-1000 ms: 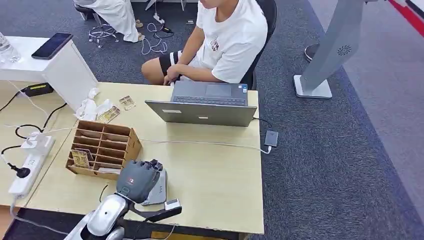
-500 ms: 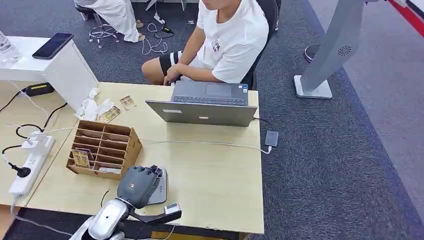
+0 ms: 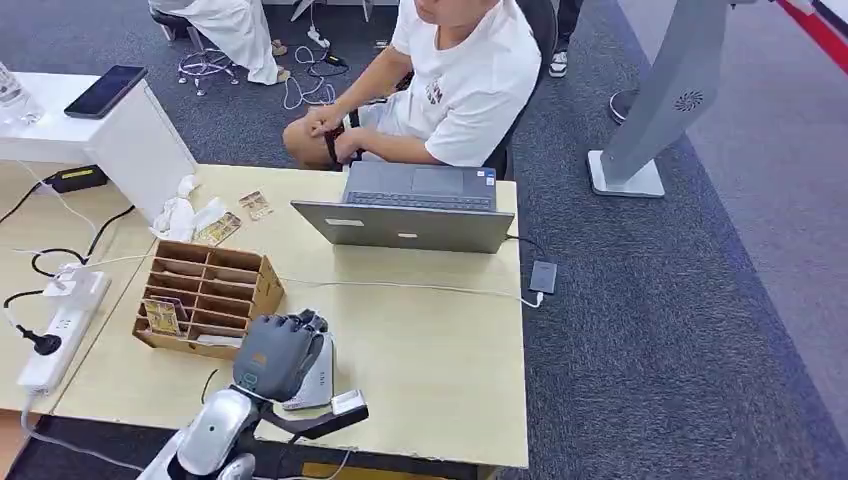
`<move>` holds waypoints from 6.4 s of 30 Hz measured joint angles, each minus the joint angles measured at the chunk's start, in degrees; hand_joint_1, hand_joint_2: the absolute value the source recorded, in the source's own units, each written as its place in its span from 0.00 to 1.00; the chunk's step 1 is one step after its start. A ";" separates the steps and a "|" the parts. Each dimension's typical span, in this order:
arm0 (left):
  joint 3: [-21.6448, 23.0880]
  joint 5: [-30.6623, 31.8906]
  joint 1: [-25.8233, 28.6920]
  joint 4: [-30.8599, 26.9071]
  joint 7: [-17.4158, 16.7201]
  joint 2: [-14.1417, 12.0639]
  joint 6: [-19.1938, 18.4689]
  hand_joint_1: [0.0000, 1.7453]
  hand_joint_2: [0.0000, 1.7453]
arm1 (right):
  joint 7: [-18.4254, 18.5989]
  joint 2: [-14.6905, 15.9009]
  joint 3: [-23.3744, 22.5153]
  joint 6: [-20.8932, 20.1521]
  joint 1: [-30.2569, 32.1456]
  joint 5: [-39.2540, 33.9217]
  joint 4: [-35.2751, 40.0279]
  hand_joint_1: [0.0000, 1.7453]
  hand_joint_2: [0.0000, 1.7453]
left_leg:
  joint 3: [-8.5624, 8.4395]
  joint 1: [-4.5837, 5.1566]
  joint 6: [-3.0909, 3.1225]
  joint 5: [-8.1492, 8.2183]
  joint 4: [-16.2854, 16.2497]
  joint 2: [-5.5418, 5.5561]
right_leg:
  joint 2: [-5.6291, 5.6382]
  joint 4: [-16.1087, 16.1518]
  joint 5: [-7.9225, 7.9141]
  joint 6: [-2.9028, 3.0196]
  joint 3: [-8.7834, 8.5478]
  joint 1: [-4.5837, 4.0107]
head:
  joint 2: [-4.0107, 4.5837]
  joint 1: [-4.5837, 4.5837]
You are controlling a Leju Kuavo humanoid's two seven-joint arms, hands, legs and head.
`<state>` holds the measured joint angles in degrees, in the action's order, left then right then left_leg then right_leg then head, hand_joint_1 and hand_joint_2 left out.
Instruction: Pass the card to the sensor for recognition and then transmit it.
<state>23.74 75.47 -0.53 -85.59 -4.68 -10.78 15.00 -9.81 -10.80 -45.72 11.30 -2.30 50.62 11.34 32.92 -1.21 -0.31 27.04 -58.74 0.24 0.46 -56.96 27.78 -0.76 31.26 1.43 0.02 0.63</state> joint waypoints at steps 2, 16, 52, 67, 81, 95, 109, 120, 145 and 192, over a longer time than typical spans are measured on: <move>-0.15 -0.37 -0.09 -0.91 0.11 0.17 0.62 1.00 1.00 | -0.07 0.00 0.00 0.02 0.01 0.21 0.00 0.00 1.00 | -0.01 0.00 0.00 0.00 0.00 -0.01 | 0.02 0.00 -0.01 0.00 0.02 0.00 | -0.02 0.00; -3.17 -5.05 -7.92 -7.43 3.17 0.06 10.27 1.00 1.00 | -0.41 0.02 -0.02 -0.33 -0.05 2.58 -0.02 0.00 1.00 | 0.03 0.00 0.06 -0.13 -0.01 0.06 | -0.09 -0.01 -0.07 -0.01 0.01 0.00 | -0.02 0.00; -8.85 -2.60 -27.85 4.59 2.84 -2.73 7.98 0.00 1.00 | 0.22 0.57 0.63 -1.84 -0.34 5.01 -0.04 0.00 1.00 | 0.16 0.00 0.01 -0.38 -0.01 0.04 | -0.05 -0.05 -0.35 0.08 0.22 -0.01 | 0.00 0.00; -8.87 -4.38 -6.12 -10.76 6.80 -4.19 12.13 0.00 1.00 | -0.07 0.59 -0.61 -0.17 0.01 1.25 -0.04 0.00 1.00 | 0.22 0.01 -0.01 -0.15 0.04 -0.32 | 0.33 -0.05 -0.23 0.04 0.31 0.00 | 0.00 0.04; -13.86 -0.94 27.90 -26.09 -0.37 -20.55 2.34 0.00 1.00 | -0.48 0.44 -4.41 0.61 0.82 -0.37 -0.02 0.00 1.00 | 0.30 -0.07 -0.09 -0.01 0.07 -0.06 | 0.01 -0.07 0.09 0.09 0.43 -0.06 | -0.02 -0.02; -15.97 -6.86 27.53 -23.91 -2.32 -24.41 -6.64 0.00 1.00 | -0.20 0.33 -5.22 0.59 0.70 0.96 -0.02 0.00 1.00 | 0.28 -0.07 -0.13 -0.08 0.07 0.06 | -0.13 -0.07 0.00 0.13 0.30 -0.07 | 0.00 -0.02; -20.11 -5.66 14.04 -12.50 -0.44 -18.62 -12.50 0.00 1.00 | 0.72 0.55 -5.20 -2.30 0.48 4.11 0.07 0.00 1.00 | 0.30 -0.07 -0.10 -0.15 0.06 0.06 | -0.14 -0.07 -0.09 0.15 0.29 -0.07 | 0.00 -0.02; -20.59 -5.84 11.01 -9.86 -0.24 -16.65 -13.09 0.00 1.00 | 0.98 0.63 -5.16 -2.56 0.39 4.63 0.07 0.00 1.00 | 0.30 -0.07 -0.10 -0.15 0.06 0.05 | -0.12 -0.07 -0.08 0.16 0.34 -0.08 | 0.00 0.02; -17.18 -3.37 5.49 -5.83 0.02 -12.39 -15.17 0.00 1.00 | 0.68 0.66 -5.07 -3.41 0.19 6.01 0.07 0.00 1.00 | 0.30 -0.07 -0.10 -0.15 0.04 0.03 | -0.11 -0.07 -0.09 0.15 0.34 -0.07 | 0.00 0.02; -17.05 -6.27 6.12 -0.33 -1.03 -12.61 -15.20 1.00 1.00 | 0.68 0.83 -4.55 -2.97 0.01 8.17 0.07 0.00 1.00 | 0.32 -0.07 -0.10 -0.15 0.04 0.03 | -0.10 -0.07 -0.09 0.15 0.35 -0.08 | 0.00 0.00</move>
<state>6.69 69.20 5.59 -85.92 -5.71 -23.39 -0.20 -9.14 -9.97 -50.27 8.33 -2.29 58.80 11.41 33.24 -1.28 -0.41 26.89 -58.69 0.27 0.36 -57.03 27.69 -0.60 31.61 1.35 0.02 0.63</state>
